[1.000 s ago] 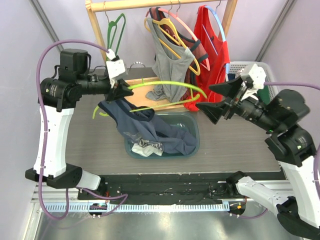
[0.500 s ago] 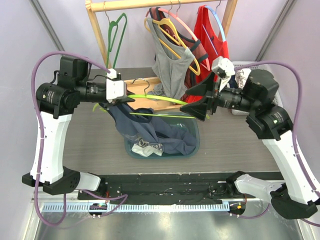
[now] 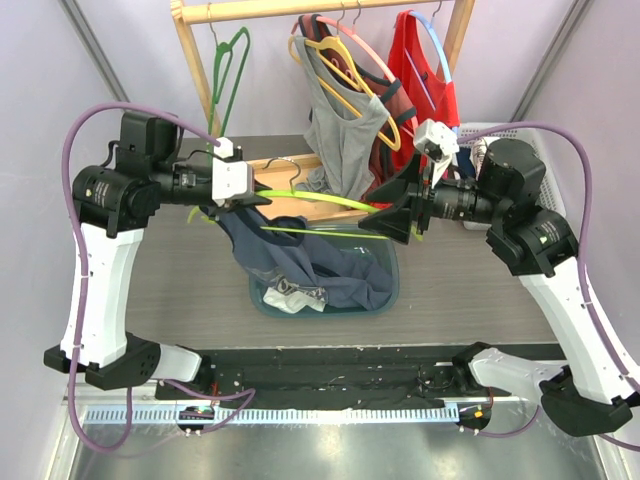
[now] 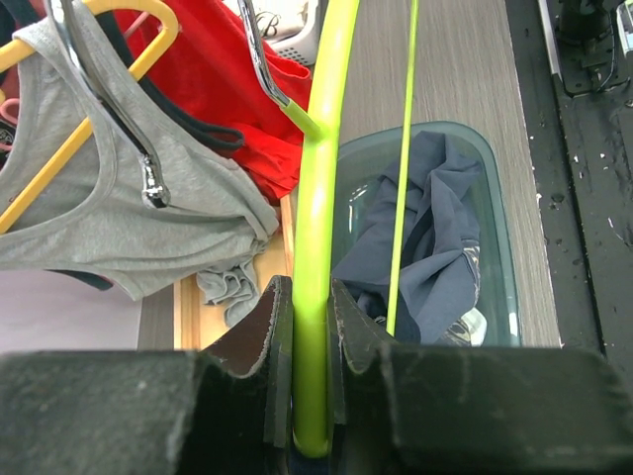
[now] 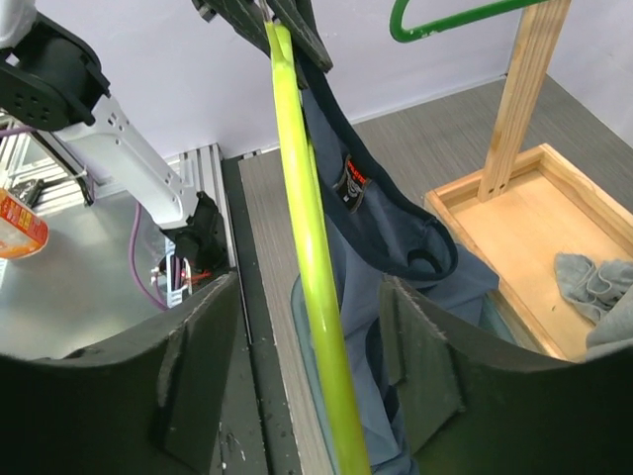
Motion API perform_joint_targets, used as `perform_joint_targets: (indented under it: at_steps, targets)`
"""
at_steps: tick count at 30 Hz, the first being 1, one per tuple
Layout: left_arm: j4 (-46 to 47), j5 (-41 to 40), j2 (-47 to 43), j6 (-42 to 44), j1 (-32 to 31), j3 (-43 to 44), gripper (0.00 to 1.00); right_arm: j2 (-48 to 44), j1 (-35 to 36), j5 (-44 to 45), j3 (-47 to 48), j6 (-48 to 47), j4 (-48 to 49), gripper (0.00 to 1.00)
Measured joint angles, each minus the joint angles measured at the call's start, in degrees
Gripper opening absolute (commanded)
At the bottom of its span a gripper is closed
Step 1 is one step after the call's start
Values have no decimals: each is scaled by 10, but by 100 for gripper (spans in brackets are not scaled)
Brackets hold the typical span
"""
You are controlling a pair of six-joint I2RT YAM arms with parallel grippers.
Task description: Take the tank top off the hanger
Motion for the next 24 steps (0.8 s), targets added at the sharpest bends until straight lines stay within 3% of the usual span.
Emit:
perform_joint_targets:
  at_steps: [8,9,14,15,16,18,19,24]
  targets:
    - [-1,4,3,-5,0,3,0,25,4,5,8,-14,-30,16]
    - [-1,3,4,-6,1,3,0,29,5,1,13,-16,-35,5]
    - [-3,0,8,-35,2,2,13,29,20,5,31,-28,-55,1]
    - [-3,0,7,-49,1,0,20,27,22,10,31,-28,-56,1]
    - [-3,0,6,-66,1,-4,44,24,23,16,31,-28,-56,1]
    - [9,-4,1,-115,0,-19,69,20,24,24,31,-27,-59,2]
    - [22,-11,-3,-153,0,-30,96,16,26,34,30,-26,-60,1]
    - [82,-48,-14,-283,-2,-66,100,-14,26,76,5,-25,-70,1]
